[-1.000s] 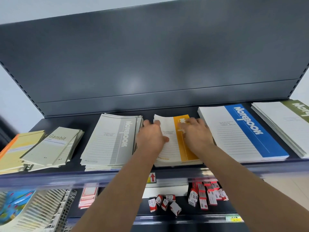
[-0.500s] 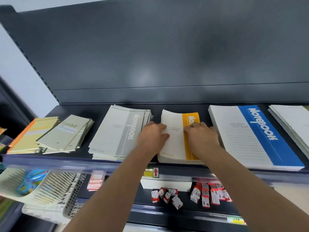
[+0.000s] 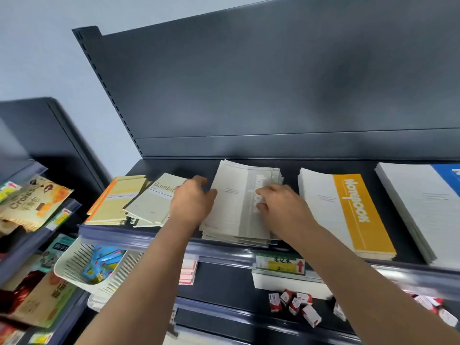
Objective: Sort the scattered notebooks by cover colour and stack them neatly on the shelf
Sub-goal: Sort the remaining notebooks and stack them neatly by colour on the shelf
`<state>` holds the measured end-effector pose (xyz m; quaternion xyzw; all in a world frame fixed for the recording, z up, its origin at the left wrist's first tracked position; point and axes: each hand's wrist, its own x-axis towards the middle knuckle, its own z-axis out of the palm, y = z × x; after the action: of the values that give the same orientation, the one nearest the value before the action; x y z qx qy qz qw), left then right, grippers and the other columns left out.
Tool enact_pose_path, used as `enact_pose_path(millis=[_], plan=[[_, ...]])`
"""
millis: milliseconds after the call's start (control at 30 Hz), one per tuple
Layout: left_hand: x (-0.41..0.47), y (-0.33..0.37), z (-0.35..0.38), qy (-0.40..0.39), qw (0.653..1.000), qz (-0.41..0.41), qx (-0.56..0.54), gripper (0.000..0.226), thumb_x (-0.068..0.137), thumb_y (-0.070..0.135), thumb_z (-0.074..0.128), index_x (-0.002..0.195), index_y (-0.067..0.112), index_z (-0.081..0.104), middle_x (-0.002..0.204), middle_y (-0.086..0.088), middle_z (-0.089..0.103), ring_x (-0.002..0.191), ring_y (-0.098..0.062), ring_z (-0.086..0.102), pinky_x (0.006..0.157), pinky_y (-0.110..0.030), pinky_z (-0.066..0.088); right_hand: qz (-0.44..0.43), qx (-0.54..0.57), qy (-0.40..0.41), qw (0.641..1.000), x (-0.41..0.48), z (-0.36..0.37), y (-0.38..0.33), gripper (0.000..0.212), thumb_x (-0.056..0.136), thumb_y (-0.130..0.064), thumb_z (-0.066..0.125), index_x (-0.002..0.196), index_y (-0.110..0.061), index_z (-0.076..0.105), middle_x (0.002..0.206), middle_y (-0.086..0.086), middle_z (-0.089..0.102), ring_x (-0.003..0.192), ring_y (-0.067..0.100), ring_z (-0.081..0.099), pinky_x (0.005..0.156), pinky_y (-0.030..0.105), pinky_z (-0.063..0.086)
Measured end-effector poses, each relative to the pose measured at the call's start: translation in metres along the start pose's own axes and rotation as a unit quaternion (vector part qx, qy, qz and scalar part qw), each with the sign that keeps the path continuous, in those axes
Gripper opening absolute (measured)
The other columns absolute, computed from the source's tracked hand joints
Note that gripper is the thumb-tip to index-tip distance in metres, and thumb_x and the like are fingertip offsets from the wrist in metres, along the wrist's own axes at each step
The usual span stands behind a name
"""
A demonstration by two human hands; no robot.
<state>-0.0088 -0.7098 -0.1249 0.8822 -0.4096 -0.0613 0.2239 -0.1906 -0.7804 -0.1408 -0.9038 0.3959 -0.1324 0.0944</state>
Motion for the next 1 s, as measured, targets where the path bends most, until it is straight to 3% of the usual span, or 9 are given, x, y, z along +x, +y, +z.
enact_pose_path(millis=[67,167,267,367,467,633,833,933,1000], plan=[[0.011,-0.013,-0.001,-0.063,0.996,-0.020,-0.057,0.052,0.090,0.037,0.061,0.131,0.005,0.054,0.125,-0.010,0.060,0.115,-0.032,0.054,0.091,-0.036,0.044,0.042,0.029,-0.021,0.998,0.007,0.005,-0.014,0.043,0.098,-0.032,0.047,0.139,-0.019,0.045,0.144,0.003,0.043,0.131,0.024,0.040,0.105,0.039,0.039],[0.022,-0.025,0.005,-0.152,0.975,-0.037,-0.157,0.059,0.086,0.043,0.065,0.127,0.002,0.054,0.125,-0.010,0.059,0.113,-0.027,0.056,0.092,-0.037,0.047,0.107,0.036,-0.069,0.991,0.014,0.015,-0.024,0.051,0.096,-0.039,0.048,0.141,-0.017,0.038,0.147,0.008,0.035,0.134,0.029,0.033,0.108,0.042,0.036],[0.024,-0.028,0.010,-0.228,0.944,-0.039,-0.235,0.044,0.088,0.036,0.067,0.116,0.004,0.057,0.114,-0.006,0.065,0.099,-0.020,0.064,0.082,-0.034,0.053,0.172,0.046,-0.106,0.978,0.016,0.024,-0.029,0.057,0.096,-0.045,0.046,0.144,-0.018,0.032,0.155,0.009,0.023,0.138,0.033,0.028,0.111,0.043,0.033],[0.027,-0.025,0.013,-0.288,0.909,-0.057,-0.297,0.040,0.087,0.032,0.070,0.117,0.008,0.058,0.114,-0.005,0.069,0.100,-0.021,0.066,0.091,-0.042,0.054,0.201,0.074,-0.108,0.971,0.015,0.023,-0.031,0.060,0.097,-0.044,0.045,0.148,-0.017,0.027,0.158,0.006,0.014,0.139,0.033,0.028,0.111,0.040,0.031],[0.030,-0.019,0.015,-0.304,0.895,-0.080,-0.316,0.044,0.084,0.036,0.072,0.115,0.011,0.053,0.114,-0.002,0.067,0.102,-0.022,0.065,0.092,-0.042,0.053,0.212,0.102,-0.108,0.966,0.014,0.020,-0.030,0.060,0.097,-0.043,0.047,0.148,-0.017,0.026,0.158,0.005,0.014,0.139,0.032,0.029,0.110,0.040,0.032],[0.031,-0.009,0.014,-0.294,0.900,-0.079,-0.312,0.033,0.086,0.033,0.071,0.096,0.016,0.044,0.101,-0.001,0.061,0.091,-0.022,0.062,0.079,-0.038,0.053,0.229,0.114,-0.112,0.960,0.015,0.023,-0.029,0.067,0.097,-0.044,0.047,0.152,-0.019,0.018,0.161,0.002,0.007,0.143,0.030,0.023,0.113,0.041,0.028],[0.033,-0.009,0.014,-0.327,0.870,-0.101,-0.356,0.039,0.081,0.026,0.077,0.110,0.007,0.058,0.101,-0.007,0.071,0.092,-0.024,0.069,0.086,-0.045,0.056,0.224,0.142,-0.099,0.959,0.014,0.022,-0.026,0.067,0.097,-0.042,0.049,0.152,-0.018,0.019,0.160,0.000,0.011,0.140,0.028,0.028,0.112,0.040,0.029],[0.031,-0.005,0.015,-0.314,0.864,-0.098,-0.381,0.042,0.081,0.020,0.077,0.113,0.007,0.054,0.101,-0.008,0.071,0.088,-0.025,0.070,0.074,-0.043,0.059,0.227,0.166,-0.091,0.955,0.013,0.021,-0.019,0.075,0.094,-0.042,0.055,0.153,-0.019,0.014,0.159,0.001,0.014,0.138,0.027,0.033,0.112,0.040,0.031],[0.028,-0.005,0.015,-0.299,0.861,-0.096,-0.399,0.041,0.081,0.017,0.077,0.112,0.008,0.051,0.102,-0.007,0.069,0.086,-0.023,0.069,0.067,-0.039,0.059,0.241,0.213,-0.084,0.943,0.012,0.019,-0.016,0.092,0.089,-0.040,0.063,0.154,-0.020,0.001,0.159,0.002,0.010,0.140,0.026,0.031,0.113,0.041,0.031]])
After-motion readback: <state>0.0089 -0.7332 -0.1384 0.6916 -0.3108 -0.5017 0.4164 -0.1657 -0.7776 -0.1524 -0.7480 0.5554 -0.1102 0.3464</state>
